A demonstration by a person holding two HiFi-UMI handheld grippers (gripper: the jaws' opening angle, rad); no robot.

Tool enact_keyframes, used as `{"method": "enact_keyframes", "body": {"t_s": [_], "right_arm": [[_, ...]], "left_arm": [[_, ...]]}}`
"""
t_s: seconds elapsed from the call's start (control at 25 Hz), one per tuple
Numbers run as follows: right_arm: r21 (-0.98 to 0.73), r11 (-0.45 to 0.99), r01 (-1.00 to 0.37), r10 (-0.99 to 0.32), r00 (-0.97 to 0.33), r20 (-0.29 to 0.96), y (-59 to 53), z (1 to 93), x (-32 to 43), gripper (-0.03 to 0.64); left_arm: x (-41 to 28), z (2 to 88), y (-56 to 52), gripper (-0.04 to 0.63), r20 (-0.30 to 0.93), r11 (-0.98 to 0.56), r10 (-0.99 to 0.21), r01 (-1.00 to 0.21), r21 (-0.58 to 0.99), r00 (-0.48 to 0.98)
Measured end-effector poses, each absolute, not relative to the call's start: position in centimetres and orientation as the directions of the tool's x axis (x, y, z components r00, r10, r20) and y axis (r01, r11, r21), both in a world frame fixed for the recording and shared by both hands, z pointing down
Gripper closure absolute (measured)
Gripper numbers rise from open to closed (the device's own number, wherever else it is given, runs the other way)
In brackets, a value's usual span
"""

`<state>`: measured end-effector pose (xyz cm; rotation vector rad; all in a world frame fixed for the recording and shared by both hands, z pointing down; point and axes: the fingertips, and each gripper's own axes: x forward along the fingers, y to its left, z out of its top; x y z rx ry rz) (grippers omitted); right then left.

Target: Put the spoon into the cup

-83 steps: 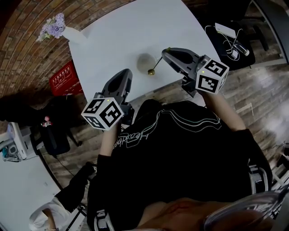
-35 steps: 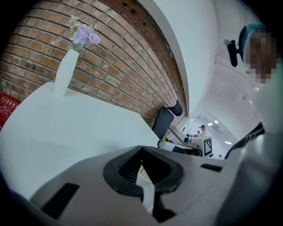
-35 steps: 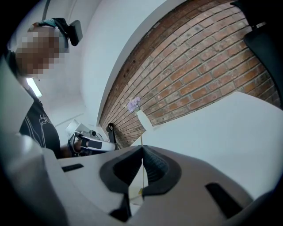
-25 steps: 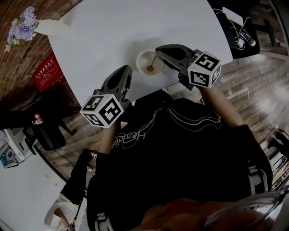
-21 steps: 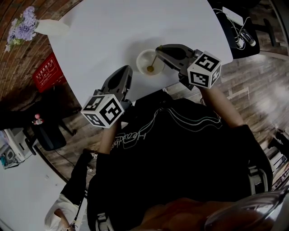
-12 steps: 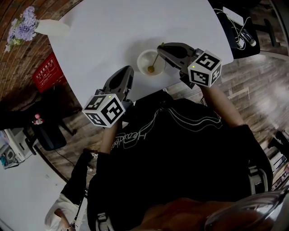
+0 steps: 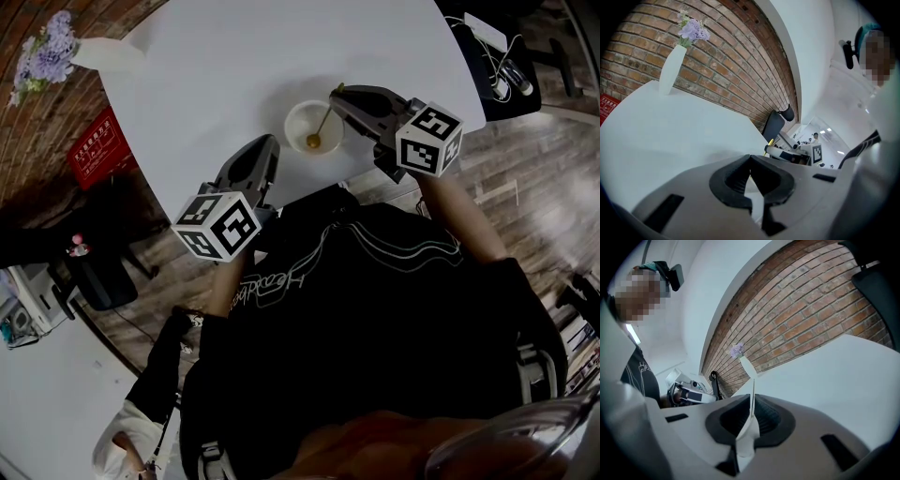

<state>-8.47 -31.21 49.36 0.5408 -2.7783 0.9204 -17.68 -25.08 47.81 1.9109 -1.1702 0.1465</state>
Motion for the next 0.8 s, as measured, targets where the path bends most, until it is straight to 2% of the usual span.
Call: {"method": "enact_keyframes", "body": {"t_s": [0.36,0.52,0.8], "right_arm": [[-0.525,0.756,-0.391,-0.298,-0.920,0.256,-30.7,49.0,-7.4,0.611],[-0.518,0.754,-0.404,-0.318,-0.915,0.249,-30.2,48.3,-6.2,0.581],[-0.519,0.754,-0.402,-0.344,-0.915,0.210,-29.3,45.4,-5.3,0.585]], "left_arm": [[-16.6,47.5,-23.9,0.592,0.493,-0.185,-0.676,-0.774,0.605,0.548],[-15.9,46.8,-23.2,0.592,0.484,-0.194,-0.685,-0.777,0.599,0.544],[-15.1,44.6,-22.5,0.592,0.448,-0.232,-0.701,-0.771,0.593,0.555]]}}
